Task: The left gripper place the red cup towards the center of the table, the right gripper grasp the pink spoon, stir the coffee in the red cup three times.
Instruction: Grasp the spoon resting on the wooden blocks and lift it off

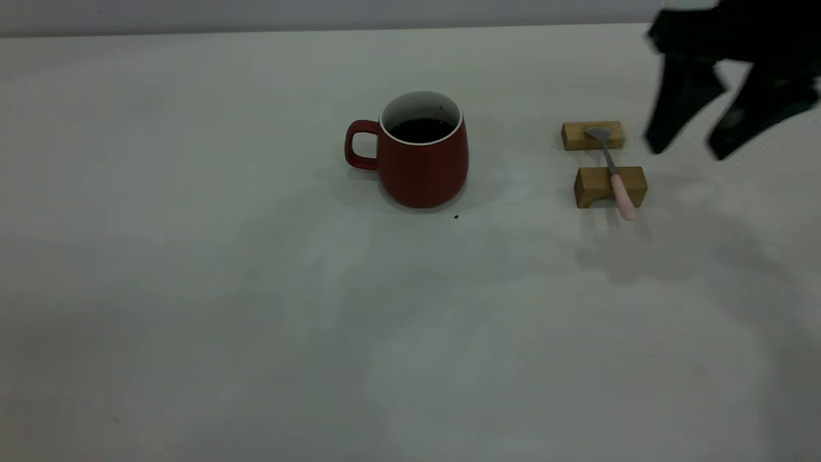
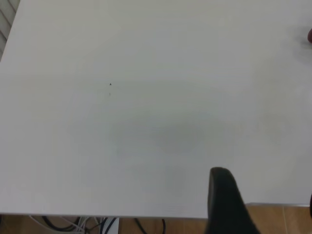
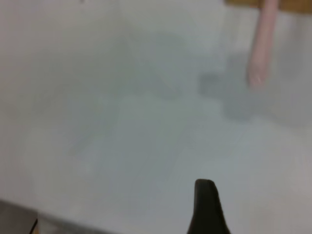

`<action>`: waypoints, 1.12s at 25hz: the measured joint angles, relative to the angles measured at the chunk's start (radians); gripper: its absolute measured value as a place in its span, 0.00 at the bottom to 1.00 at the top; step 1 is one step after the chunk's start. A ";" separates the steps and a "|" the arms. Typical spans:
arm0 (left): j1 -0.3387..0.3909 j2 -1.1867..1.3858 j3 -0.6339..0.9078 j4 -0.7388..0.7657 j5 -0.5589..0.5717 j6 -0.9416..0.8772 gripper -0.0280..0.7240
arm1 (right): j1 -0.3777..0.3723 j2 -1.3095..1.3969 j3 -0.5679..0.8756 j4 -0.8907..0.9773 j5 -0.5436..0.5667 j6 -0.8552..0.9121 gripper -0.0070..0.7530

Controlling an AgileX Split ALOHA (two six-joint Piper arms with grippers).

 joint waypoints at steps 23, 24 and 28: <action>0.000 0.000 0.000 0.000 0.000 0.000 0.67 | 0.026 0.337 -0.239 -0.053 -0.016 0.061 0.77; 0.000 0.000 0.000 0.000 0.000 0.000 0.67 | 0.026 0.342 -0.239 -0.048 -0.022 0.061 0.77; 0.000 0.000 0.000 0.000 0.000 0.000 0.67 | 0.026 0.373 -0.239 -0.028 -0.045 0.056 0.77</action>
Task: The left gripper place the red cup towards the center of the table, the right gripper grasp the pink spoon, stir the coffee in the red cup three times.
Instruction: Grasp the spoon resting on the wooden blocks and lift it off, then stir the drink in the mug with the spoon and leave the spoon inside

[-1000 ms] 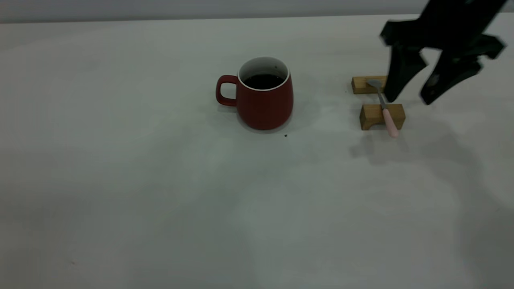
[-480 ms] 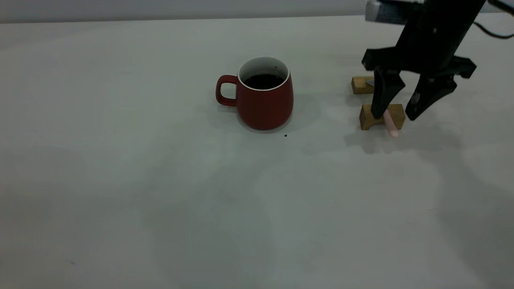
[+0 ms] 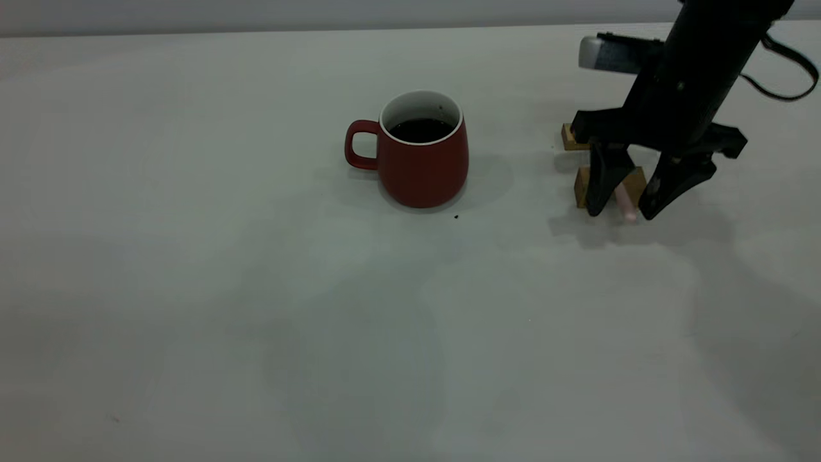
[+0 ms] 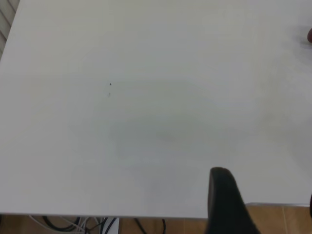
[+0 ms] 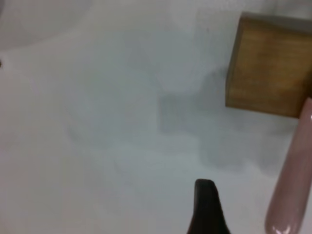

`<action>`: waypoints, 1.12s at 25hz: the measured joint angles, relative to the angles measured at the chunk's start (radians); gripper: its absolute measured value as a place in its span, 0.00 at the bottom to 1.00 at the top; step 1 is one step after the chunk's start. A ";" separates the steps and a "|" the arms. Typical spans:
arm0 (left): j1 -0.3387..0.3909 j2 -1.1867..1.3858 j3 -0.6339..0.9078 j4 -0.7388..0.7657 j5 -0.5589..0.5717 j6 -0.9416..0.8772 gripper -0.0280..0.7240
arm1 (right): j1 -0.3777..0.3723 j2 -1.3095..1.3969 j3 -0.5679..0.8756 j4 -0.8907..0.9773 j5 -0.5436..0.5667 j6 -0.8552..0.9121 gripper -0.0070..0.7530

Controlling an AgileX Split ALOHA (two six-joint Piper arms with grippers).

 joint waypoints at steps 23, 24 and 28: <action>0.000 0.000 0.000 0.000 0.000 0.000 0.67 | 0.000 -0.019 -0.002 -0.040 0.004 0.025 0.20; 0.000 0.000 0.000 0.000 0.000 0.000 0.67 | 0.000 -0.044 -0.002 -0.042 0.015 0.029 0.20; 0.000 0.000 0.000 0.000 0.000 0.000 0.67 | 0.009 -0.166 -0.005 0.035 0.090 0.015 0.20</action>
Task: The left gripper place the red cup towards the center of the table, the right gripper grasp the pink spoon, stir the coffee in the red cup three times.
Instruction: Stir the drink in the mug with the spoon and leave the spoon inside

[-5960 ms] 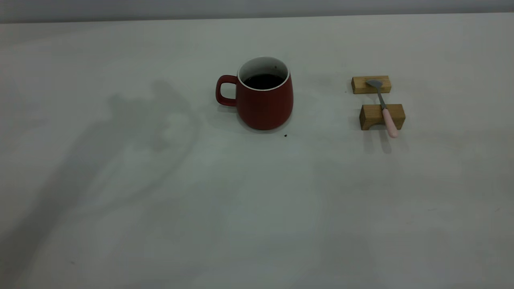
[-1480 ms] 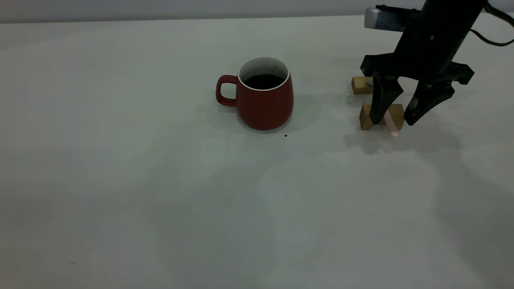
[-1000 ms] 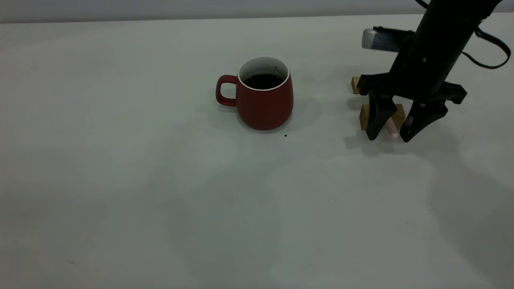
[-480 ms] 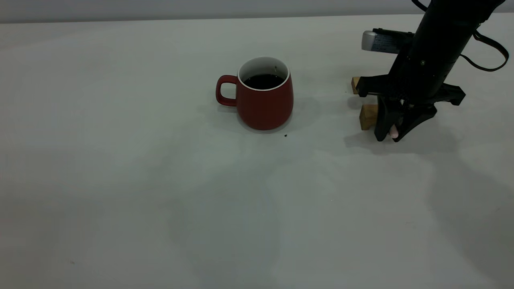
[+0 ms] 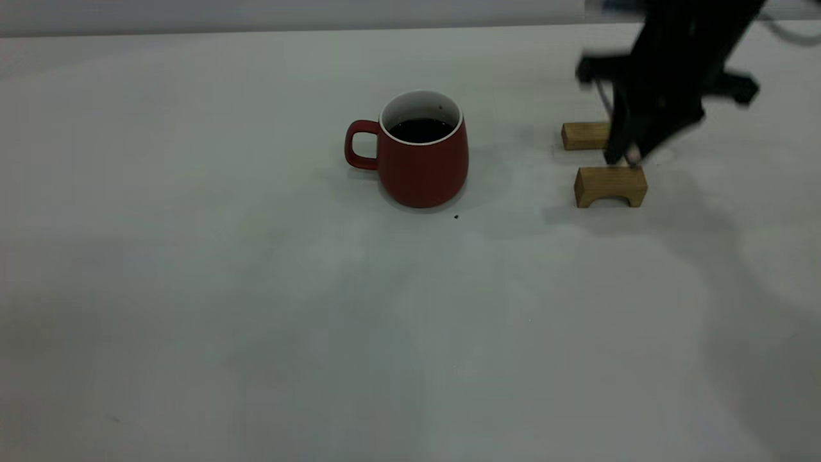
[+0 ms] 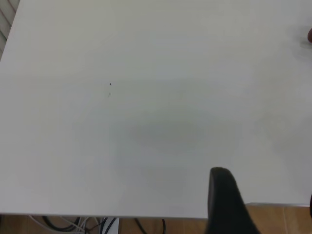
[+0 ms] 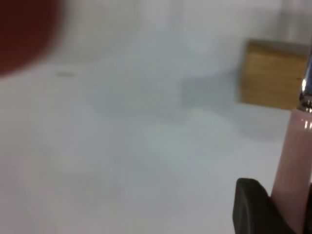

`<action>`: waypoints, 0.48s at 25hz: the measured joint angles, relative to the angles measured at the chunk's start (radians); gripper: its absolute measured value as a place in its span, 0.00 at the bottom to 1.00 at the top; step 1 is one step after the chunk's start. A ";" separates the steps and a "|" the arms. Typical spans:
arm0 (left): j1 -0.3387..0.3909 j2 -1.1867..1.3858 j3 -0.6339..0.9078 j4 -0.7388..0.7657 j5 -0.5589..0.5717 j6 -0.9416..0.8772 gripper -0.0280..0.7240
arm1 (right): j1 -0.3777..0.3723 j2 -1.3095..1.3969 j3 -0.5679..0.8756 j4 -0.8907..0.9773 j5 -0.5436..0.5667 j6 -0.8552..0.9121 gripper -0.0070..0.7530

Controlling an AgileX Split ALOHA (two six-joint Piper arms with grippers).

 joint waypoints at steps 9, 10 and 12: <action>0.000 0.000 0.000 0.000 0.000 0.000 0.67 | 0.105 -0.009 -0.058 0.587 0.261 -0.150 0.20; 0.000 0.000 0.000 0.000 0.000 0.000 0.67 | 0.119 0.005 -0.062 0.652 0.282 -0.150 0.20; 0.000 0.000 0.000 0.000 0.000 0.000 0.67 | 0.139 0.034 -0.061 0.783 0.335 -0.147 0.20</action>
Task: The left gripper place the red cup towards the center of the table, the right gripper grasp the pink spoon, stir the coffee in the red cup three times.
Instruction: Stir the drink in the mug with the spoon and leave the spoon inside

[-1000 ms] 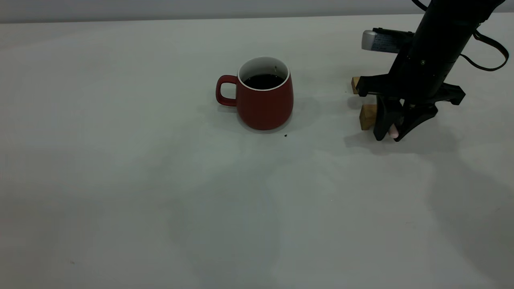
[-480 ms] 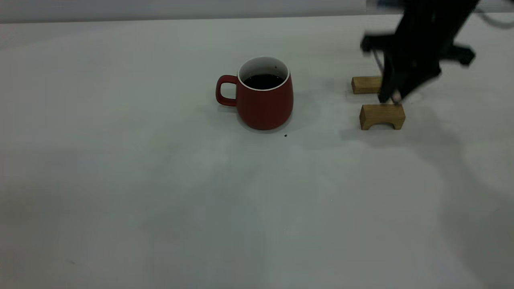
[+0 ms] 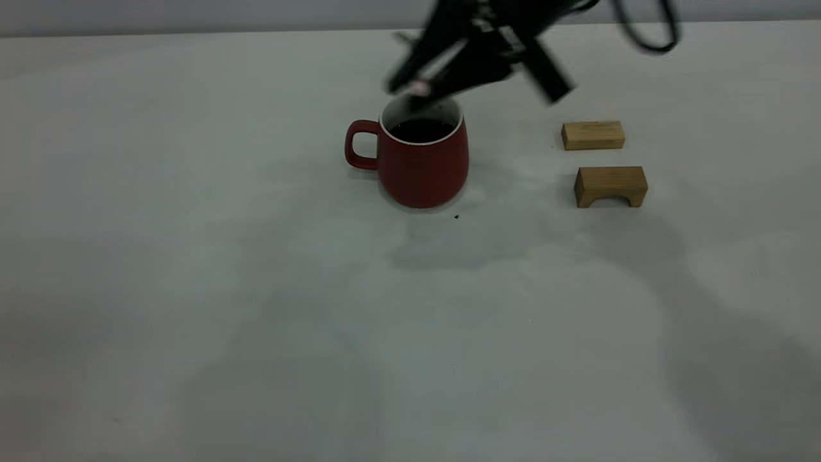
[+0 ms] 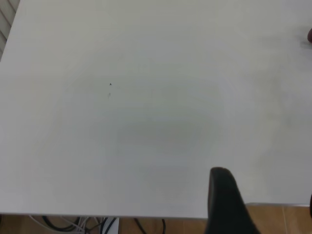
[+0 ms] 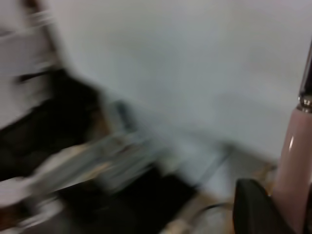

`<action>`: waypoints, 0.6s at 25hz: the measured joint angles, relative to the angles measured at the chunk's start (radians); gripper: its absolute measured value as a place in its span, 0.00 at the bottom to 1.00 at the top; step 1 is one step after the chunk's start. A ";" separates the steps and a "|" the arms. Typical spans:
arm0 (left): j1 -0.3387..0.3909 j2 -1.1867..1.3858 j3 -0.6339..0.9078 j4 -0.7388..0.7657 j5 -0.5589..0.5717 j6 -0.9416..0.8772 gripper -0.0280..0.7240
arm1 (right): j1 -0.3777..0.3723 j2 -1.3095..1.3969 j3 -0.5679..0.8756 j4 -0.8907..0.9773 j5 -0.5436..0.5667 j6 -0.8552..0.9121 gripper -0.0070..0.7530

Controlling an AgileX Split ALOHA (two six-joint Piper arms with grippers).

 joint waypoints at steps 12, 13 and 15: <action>0.000 0.000 0.000 0.000 0.000 0.000 0.67 | -0.008 0.061 0.000 0.551 0.059 0.474 0.20; 0.000 0.000 0.000 0.000 0.000 0.000 0.67 | -0.012 0.061 0.000 0.553 0.044 0.549 0.20; 0.000 0.000 0.000 0.000 0.000 0.000 0.67 | -0.017 0.061 0.000 0.556 0.035 0.701 0.20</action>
